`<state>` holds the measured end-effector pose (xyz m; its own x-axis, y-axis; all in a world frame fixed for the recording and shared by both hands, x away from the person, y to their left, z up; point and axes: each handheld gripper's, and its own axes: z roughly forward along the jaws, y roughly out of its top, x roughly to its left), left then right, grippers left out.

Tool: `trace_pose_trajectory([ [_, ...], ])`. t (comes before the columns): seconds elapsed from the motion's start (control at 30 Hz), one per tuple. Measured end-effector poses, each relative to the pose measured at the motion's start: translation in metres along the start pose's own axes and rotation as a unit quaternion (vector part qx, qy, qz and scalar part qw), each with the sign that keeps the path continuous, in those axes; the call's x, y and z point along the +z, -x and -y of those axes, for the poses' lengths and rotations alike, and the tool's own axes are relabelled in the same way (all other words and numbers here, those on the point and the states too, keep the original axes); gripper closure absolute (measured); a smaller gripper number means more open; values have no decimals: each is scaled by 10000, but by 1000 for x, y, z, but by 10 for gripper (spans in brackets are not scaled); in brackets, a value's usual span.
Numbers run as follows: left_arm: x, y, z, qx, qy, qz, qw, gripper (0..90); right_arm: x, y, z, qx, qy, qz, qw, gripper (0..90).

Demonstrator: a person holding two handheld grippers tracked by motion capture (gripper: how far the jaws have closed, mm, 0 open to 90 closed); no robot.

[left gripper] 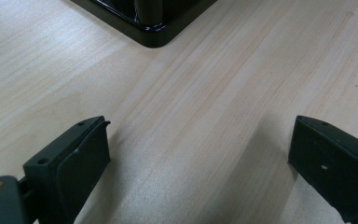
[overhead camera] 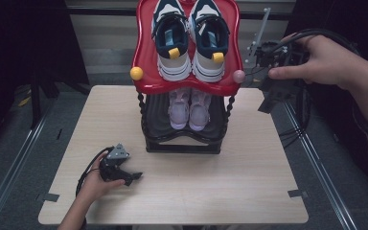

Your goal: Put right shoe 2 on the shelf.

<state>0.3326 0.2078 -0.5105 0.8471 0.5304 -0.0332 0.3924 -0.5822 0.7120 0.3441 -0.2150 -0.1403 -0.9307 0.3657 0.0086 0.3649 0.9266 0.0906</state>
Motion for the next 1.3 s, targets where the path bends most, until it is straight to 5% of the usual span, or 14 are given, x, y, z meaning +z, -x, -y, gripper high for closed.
trace_pose_trajectory([
  [1.3, 0, 0, 0, 18, 0, -6, 10000, 45, 76, 8, 42, 190, -121, -125, 9997, 235],
])
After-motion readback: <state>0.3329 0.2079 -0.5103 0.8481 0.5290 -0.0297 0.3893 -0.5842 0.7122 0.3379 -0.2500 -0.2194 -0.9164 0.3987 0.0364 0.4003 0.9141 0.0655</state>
